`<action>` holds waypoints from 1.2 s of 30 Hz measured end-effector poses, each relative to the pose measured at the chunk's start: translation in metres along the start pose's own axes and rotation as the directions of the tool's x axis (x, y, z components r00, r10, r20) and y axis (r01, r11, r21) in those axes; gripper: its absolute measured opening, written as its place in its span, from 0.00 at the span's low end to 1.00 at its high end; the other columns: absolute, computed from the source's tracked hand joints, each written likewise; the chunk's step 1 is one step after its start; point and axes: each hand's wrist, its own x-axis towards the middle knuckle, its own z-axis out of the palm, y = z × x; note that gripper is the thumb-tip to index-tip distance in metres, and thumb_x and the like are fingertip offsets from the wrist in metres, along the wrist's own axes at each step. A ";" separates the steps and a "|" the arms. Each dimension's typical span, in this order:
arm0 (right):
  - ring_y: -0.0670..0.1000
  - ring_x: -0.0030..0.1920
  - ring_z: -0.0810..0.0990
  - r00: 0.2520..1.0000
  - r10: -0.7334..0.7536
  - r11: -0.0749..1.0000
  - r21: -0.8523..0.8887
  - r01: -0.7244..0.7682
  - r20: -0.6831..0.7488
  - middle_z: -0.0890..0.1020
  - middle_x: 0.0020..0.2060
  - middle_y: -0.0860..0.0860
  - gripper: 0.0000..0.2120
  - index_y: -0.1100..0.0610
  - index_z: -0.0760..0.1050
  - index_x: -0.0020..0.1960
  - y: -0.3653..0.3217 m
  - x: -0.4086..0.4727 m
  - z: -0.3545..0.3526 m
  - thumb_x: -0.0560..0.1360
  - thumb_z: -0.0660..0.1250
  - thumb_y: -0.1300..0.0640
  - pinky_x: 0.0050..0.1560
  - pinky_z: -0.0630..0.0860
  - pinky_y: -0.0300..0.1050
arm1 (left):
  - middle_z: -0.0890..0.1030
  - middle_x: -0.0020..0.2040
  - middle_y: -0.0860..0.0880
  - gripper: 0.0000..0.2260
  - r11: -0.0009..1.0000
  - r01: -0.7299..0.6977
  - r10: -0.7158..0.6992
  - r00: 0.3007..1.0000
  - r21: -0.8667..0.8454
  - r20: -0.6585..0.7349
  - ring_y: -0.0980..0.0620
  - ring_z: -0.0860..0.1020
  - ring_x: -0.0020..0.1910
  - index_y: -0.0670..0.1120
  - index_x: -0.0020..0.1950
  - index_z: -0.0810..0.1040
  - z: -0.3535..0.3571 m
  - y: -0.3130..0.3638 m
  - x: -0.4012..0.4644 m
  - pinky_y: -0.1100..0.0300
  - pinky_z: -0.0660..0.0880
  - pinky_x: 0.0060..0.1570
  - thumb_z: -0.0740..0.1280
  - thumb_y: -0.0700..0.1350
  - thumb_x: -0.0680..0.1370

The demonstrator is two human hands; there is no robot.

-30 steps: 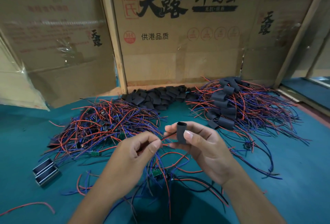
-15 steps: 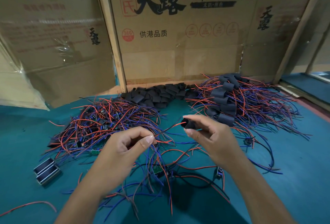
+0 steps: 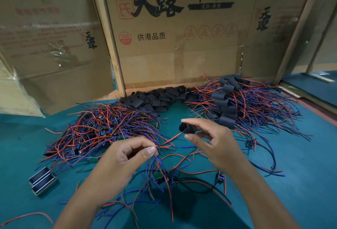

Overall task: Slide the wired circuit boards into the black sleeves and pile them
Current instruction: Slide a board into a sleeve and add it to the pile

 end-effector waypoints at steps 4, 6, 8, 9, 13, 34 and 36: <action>0.42 0.58 0.78 0.994 -0.078 0.987 -0.135 0.089 0.081 0.81 0.56 0.41 0.14 0.50 0.79 0.62 -0.008 -0.001 -0.003 0.76 0.70 0.55 0.56 0.74 0.36 | 0.73 0.29 0.60 0.07 1.000 0.014 -0.014 1.000 0.002 0.005 0.64 0.66 0.27 0.53 0.41 0.81 -0.001 -0.003 0.001 0.74 0.62 0.30 0.66 0.49 0.77; 0.40 0.59 0.75 0.981 -0.159 0.950 -0.254 0.182 0.109 0.81 0.56 0.43 0.15 0.52 0.79 0.62 -0.012 -0.001 0.001 0.76 0.70 0.53 0.61 0.68 0.35 | 0.73 0.31 0.59 0.06 0.999 0.015 -0.015 1.000 0.029 0.006 0.63 0.66 0.30 0.52 0.41 0.82 -0.001 -0.005 0.001 0.71 0.63 0.31 0.67 0.49 0.77; 0.42 0.60 0.72 0.972 -0.201 0.916 -0.327 0.231 0.125 0.81 0.56 0.45 0.16 0.53 0.80 0.62 -0.014 -0.002 0.003 0.75 0.69 0.51 0.63 0.63 0.35 | 0.72 0.31 0.58 0.06 0.998 0.011 -0.012 1.000 0.060 0.006 0.62 0.66 0.31 0.51 0.42 0.81 -0.001 -0.007 0.002 0.68 0.63 0.32 0.68 0.47 0.78; 0.42 0.61 0.72 0.970 -0.200 0.907 -0.348 0.237 0.141 0.81 0.56 0.45 0.16 0.52 0.79 0.62 -0.015 -0.002 0.003 0.75 0.68 0.50 0.65 0.62 0.36 | 0.72 0.31 0.58 0.06 0.997 0.014 -0.014 1.000 0.072 0.000 0.62 0.65 0.31 0.50 0.42 0.81 -0.001 -0.008 0.002 0.67 0.63 0.32 0.68 0.47 0.78; 0.47 0.62 0.76 0.942 -0.230 0.830 -0.457 0.321 0.243 0.82 0.55 0.45 0.17 0.51 0.79 0.62 -0.018 -0.002 0.010 0.76 0.68 0.47 0.70 0.60 0.50 | 0.71 0.30 0.56 0.06 0.996 0.032 -0.032 0.999 0.078 -0.002 0.61 0.65 0.30 0.48 0.42 0.80 0.003 -0.007 0.002 0.68 0.63 0.31 0.69 0.41 0.79; 0.41 0.50 0.77 0.973 -0.041 0.965 -0.242 0.097 0.225 0.81 0.50 0.44 0.13 0.54 0.78 0.60 -0.021 -0.004 0.013 0.78 0.69 0.52 0.52 0.68 0.29 | 0.80 0.39 0.50 0.07 0.985 0.020 0.002 0.992 0.174 -0.123 0.52 0.76 0.38 0.52 0.47 0.77 0.009 -0.013 0.004 0.63 0.73 0.38 0.74 0.47 0.75; 0.43 0.55 0.77 0.971 -0.042 0.959 -0.265 0.105 0.235 0.82 0.54 0.44 0.15 0.53 0.77 0.63 -0.022 -0.004 0.012 0.77 0.69 0.50 0.56 0.70 0.34 | 0.79 0.38 0.51 0.06 0.989 -0.012 0.035 0.988 0.151 -0.149 0.53 0.75 0.36 0.53 0.46 0.77 0.011 -0.011 0.004 0.63 0.72 0.39 0.73 0.51 0.73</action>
